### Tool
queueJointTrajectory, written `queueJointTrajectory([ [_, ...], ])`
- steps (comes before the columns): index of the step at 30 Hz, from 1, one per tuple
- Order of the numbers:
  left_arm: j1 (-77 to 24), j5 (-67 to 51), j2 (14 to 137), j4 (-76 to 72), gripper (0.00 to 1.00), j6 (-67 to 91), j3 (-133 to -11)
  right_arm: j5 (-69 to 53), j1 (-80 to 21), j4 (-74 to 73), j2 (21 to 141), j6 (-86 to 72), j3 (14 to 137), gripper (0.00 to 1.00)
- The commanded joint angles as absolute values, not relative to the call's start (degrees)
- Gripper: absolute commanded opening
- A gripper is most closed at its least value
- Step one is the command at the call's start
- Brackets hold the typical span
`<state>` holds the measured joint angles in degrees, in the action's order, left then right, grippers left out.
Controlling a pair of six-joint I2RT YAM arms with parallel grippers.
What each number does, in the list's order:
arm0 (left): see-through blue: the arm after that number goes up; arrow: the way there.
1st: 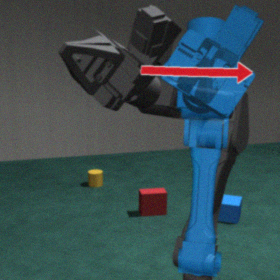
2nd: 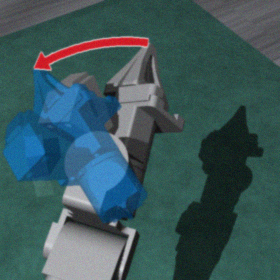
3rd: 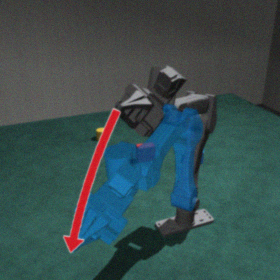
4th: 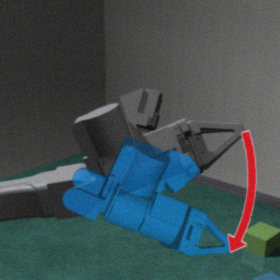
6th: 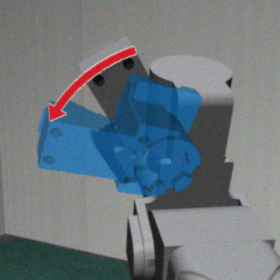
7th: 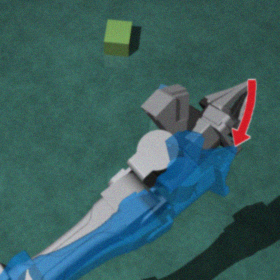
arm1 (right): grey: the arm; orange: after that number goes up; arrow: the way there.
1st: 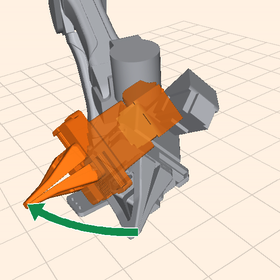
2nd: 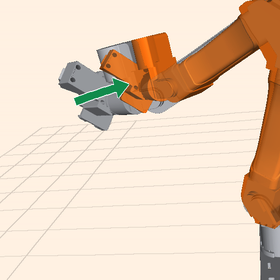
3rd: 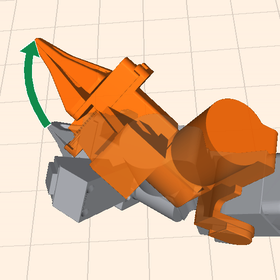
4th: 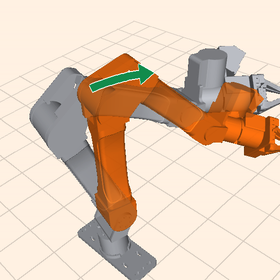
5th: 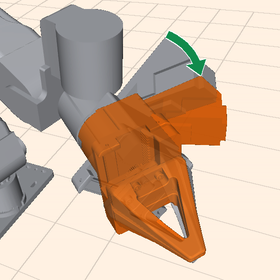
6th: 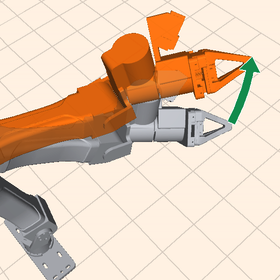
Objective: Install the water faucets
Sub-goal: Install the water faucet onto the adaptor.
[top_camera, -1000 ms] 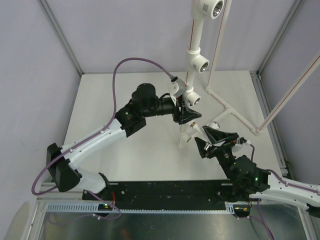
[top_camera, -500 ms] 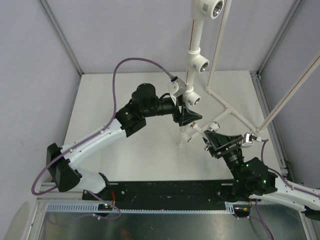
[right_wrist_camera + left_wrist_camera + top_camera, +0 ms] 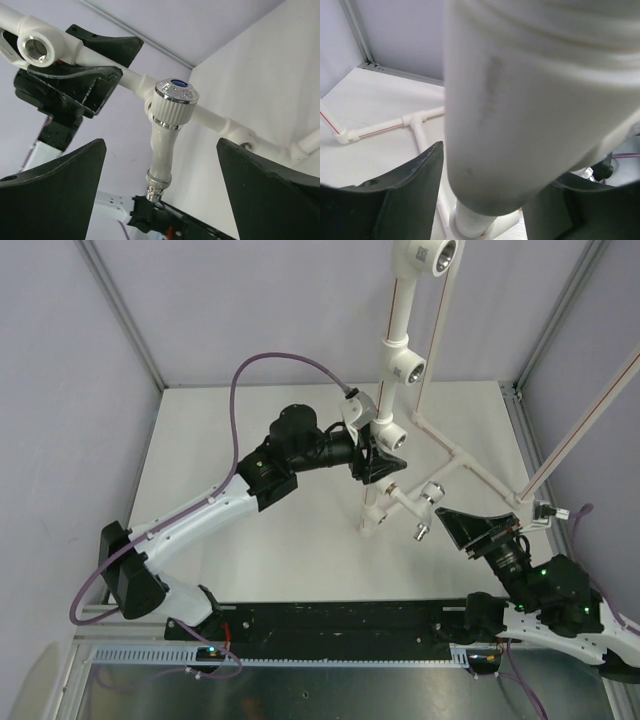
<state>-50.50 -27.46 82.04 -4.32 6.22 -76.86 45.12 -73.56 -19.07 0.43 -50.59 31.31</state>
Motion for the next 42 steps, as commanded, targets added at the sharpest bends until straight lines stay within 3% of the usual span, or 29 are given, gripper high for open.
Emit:
queueJointTrajectory([
  [1,-50.7,-24.4,84.0,-4.0,0.58,7.1,-79.3,45.1,-73.6,-30.9,-2.9,-45.4,37.5,0.99],
  [8,-50.7,-23.4,84.5,-4.0,0.31,6.6,-79.6,48.7,-73.7,-45.3,-0.6,-43.9,47.7,0.99],
  [11,-50.8,-23.3,84.4,-4.0,0.11,6.5,-79.5,49.3,-73.6,-46.9,-0.5,-41.4,50.7,0.99],
  [13,-50.7,-23.1,84.4,-4.0,0.03,6.3,-79.5,49.4,-73.6,-46.0,-0.4,-38.5,51.5,0.99],
  [22,-49.4,-20.2,79.1,-3.8,0.0,5.4,-74.5,45.8,-73.4,-38.0,10.4,-13.4,55.0,0.93],
  [32,-41.2,-25.2,70.4,-2.6,0.0,6.6,-66.9,39.9,-73.3,-32.0,16.9,20.8,55.5,0.91],
  [42,-37.6,-31.2,69.1,3.7,0.0,5.1,-66.8,23.7,-73.8,-26.2,16.7,58.7,44.7,0.93],
])
